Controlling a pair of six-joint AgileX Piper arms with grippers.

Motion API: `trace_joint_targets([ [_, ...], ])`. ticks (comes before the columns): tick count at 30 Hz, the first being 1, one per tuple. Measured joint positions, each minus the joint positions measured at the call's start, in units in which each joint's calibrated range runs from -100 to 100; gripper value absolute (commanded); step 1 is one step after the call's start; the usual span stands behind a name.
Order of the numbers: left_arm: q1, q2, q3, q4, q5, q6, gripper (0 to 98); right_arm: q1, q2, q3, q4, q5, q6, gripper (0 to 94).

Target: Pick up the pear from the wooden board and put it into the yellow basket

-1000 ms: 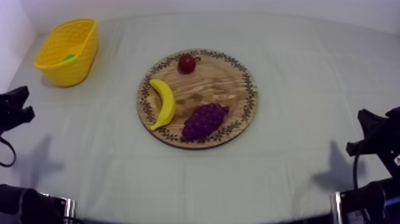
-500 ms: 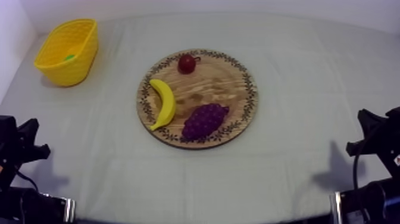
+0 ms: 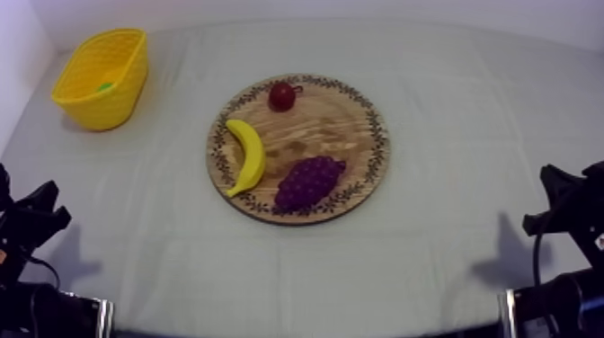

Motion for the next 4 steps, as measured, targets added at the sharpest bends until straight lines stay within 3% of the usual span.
trace_joint_targets([
  [4, -0.04, 0.00, 0.07, 0.00, 0.00, 0.09, 0.1, 0.00, 0.00, 0.00, 0.00, 0.00, 0.00, 0.4],
])
